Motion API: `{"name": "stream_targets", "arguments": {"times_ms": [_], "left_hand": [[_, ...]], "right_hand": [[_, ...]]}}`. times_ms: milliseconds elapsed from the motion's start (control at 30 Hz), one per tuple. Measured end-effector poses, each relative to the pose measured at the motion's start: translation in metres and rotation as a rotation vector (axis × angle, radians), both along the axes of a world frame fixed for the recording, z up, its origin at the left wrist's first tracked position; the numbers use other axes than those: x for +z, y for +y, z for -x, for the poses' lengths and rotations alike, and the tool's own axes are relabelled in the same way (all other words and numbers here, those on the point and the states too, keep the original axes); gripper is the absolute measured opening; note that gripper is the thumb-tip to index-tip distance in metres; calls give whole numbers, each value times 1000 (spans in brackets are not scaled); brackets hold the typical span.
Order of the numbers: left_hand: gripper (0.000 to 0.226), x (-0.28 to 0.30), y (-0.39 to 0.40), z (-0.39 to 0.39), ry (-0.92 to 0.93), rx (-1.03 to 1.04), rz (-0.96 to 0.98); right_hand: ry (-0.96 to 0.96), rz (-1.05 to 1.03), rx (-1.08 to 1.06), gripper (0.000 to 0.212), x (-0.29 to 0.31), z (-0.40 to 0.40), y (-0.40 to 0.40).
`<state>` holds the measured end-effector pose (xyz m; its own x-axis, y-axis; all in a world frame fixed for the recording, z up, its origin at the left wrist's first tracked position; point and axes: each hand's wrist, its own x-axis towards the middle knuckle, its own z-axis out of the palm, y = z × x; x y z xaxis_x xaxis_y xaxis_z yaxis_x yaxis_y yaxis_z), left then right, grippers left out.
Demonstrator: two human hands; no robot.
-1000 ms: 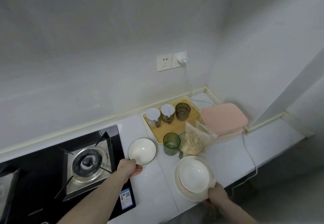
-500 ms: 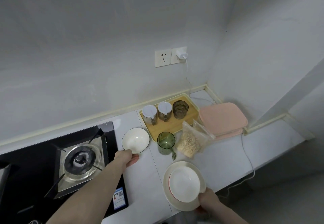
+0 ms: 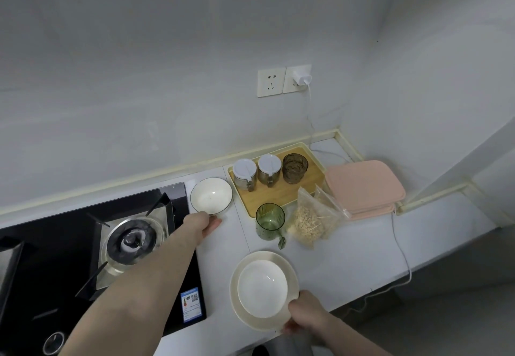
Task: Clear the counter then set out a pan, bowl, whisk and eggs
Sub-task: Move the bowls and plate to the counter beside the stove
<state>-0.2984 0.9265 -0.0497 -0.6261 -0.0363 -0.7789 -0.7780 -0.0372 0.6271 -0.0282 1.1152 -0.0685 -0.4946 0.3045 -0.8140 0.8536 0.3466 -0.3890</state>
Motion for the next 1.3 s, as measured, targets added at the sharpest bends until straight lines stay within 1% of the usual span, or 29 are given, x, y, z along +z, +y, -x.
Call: {"name": "stream_targets", "arguments": {"times_ms": [33, 133, 200, 267, 367, 400, 533, 667, 733, 967, 1167, 1300], "left_hand": [[29, 2, -1, 2, 15, -8, -12], [33, 11, -4, 4, 49, -47, -24], [30, 19, -9, -2, 65, -56, -12], [23, 26, -15, -14, 105, -89, 35], [40, 34, -32, -37, 204, -161, 133], [41, 39, -39, -47, 228, -182, 155], [28, 58, -69, -79, 259, -222, 180], [23, 73, -100, -103, 300, -265, 225], [22, 79, -111, -110, 319, -285, 250], [21, 85, -126, -119, 321, -312, 274], [21, 86, -116, -113, 304, -344, 281], [23, 87, -106, -109, 297, -386, 298]], "right_hand": [[-1, 21, 7, 36, -2, 4, -2], [-18, 58, 46, 34, -3, 14, -8], [-23, 98, -12, 36, -8, 22, -14], [-36, 120, -74, 33, -11, 28, -19], [-35, 142, -97, 29, -12, 40, -29], [-32, 140, -88, 28, -11, 45, -33], [-16, 168, -117, 23, -16, 67, -52], [21, 257, -189, 30, -16, 92, -69], [38, 268, -216, 32, -16, 104, -74], [50, 273, -310, 36, -25, 127, -76], [71, 294, -381, 30, -30, 137, -76], [79, 283, -398, 32, -29, 142, -71]]}}
